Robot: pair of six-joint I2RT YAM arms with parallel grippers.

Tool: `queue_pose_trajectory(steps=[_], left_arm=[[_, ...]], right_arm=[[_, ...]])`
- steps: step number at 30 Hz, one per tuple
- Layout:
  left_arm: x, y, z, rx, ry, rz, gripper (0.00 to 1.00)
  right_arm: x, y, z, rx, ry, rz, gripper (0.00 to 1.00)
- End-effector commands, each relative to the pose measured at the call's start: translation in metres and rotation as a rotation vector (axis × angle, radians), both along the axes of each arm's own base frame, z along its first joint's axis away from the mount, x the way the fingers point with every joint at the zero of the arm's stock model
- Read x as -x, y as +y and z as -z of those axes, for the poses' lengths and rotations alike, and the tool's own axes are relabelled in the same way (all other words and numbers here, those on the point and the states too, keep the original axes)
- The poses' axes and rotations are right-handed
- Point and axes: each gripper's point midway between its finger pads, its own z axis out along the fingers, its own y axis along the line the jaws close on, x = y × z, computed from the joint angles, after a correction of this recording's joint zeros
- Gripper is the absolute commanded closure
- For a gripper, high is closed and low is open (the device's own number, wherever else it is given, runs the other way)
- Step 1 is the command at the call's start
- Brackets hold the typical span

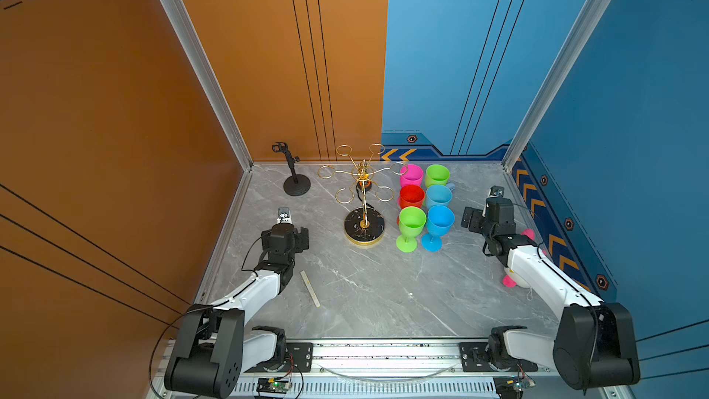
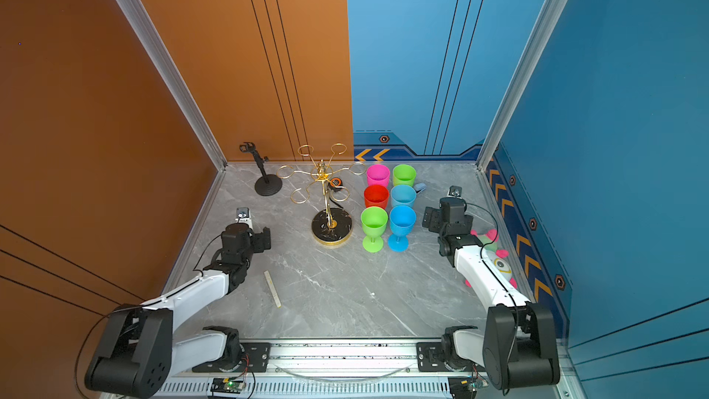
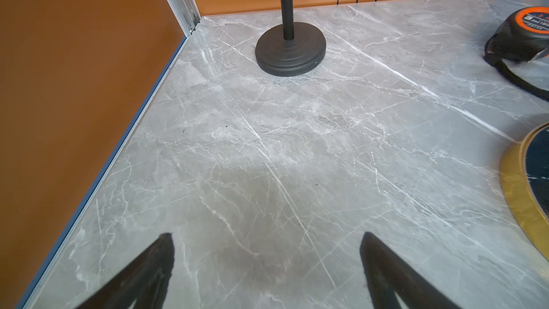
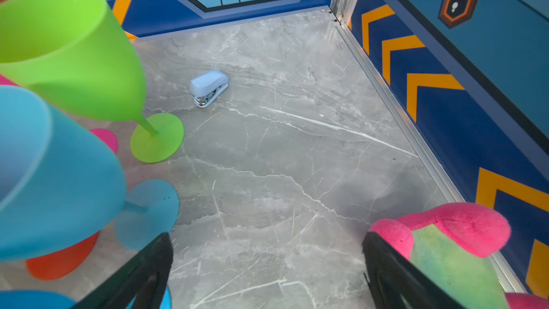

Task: Take the wine glass off the wine glass rack
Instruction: Reset both arms

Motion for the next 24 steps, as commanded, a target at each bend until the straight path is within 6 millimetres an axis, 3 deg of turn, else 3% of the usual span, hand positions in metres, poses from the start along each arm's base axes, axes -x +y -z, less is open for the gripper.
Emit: queue_pose_trajectory(steps=[1,6,10,16,24], left_arm=[[-0.012,0.000,-0.005,-0.021,-0.072,0.030,0.02],[-0.026,0.004,-0.008,-0.024,-0.107,0.034,0.02],[-0.038,0.003,-0.008,0.017,-0.125,0.035,0.02],[-0.041,-0.002,0.014,0.038,-0.161,0.065,0.02],[-0.043,0.000,0.014,0.054,-0.165,0.073,0.02]], right_arm=[[-0.012,-0.018,0.005,0.022,-0.109,0.071,0.00],[-0.011,-0.028,0.039,0.019,-0.107,0.089,0.00],[-0.016,-0.025,0.036,0.038,-0.149,0.060,0.00],[-0.017,-0.009,0.040,0.060,-0.204,-0.031,0.00],[-0.013,-0.002,0.047,0.062,-0.276,-0.069,0.00]])
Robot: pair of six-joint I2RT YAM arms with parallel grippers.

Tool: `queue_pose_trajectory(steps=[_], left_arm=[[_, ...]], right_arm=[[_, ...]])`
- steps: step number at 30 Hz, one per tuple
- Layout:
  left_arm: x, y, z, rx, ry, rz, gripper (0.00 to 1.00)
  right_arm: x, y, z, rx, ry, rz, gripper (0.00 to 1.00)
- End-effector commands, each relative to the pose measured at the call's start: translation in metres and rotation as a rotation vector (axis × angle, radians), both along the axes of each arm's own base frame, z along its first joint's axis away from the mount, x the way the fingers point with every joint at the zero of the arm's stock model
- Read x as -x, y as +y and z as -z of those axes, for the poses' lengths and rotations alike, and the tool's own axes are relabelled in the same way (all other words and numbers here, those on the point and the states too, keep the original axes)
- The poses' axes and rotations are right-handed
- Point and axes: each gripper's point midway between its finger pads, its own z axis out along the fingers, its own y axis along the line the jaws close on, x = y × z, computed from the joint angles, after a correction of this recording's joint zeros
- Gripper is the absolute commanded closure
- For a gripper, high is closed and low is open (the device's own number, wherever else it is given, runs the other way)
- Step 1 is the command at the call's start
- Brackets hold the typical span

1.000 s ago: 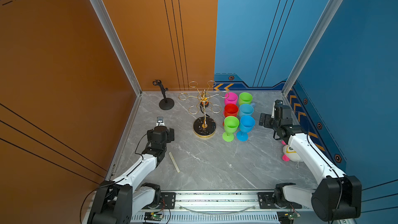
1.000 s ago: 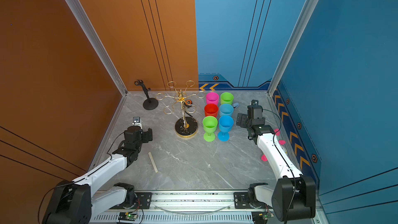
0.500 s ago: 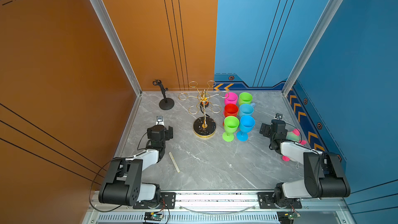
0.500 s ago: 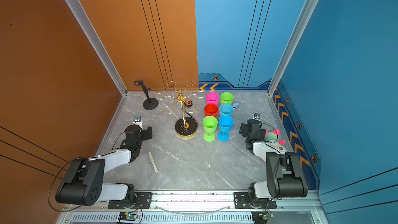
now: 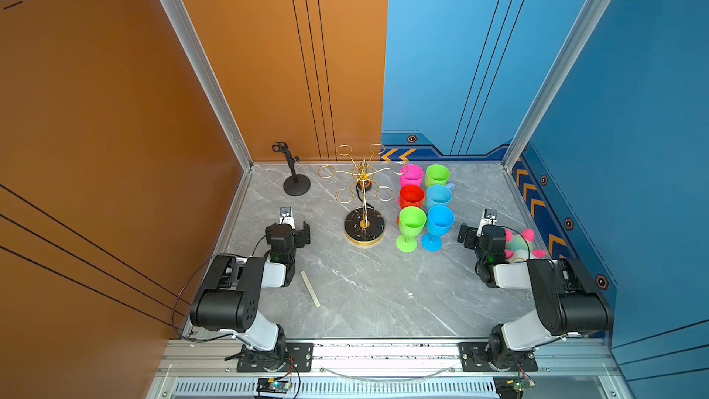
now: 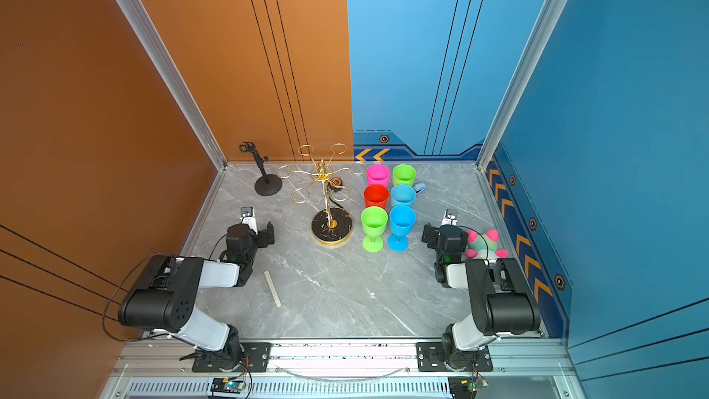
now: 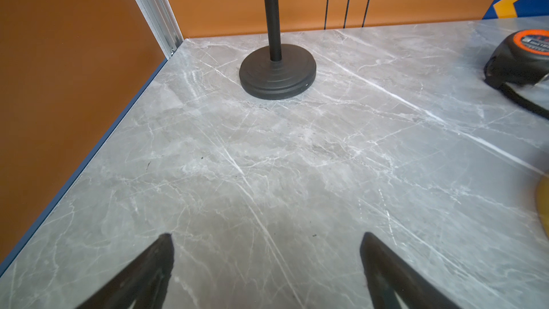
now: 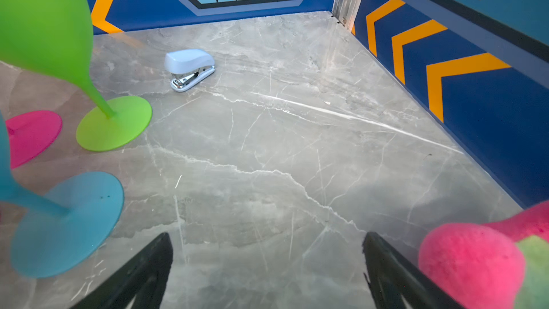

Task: Take the wine glass off the wine glass rack
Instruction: Reset both arms

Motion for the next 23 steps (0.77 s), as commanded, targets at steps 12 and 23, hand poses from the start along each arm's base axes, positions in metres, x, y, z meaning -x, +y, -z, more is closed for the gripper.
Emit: queue_pose_trajectory(steps=[12,23], left_arm=[[-0.0034,-0.0015,-0.0069,0.033,-0.038,0.023,0.02],[-0.0030,-0.0011,-0.0068,0.032,-0.038,0.023,0.02]], right_arm=[[-0.0127,0.0104,-0.0221,0.021,-0.087,-0.055,0.00],[-0.0129,0.0103,-0.0226,0.023,-0.089,-0.054,0.00]])
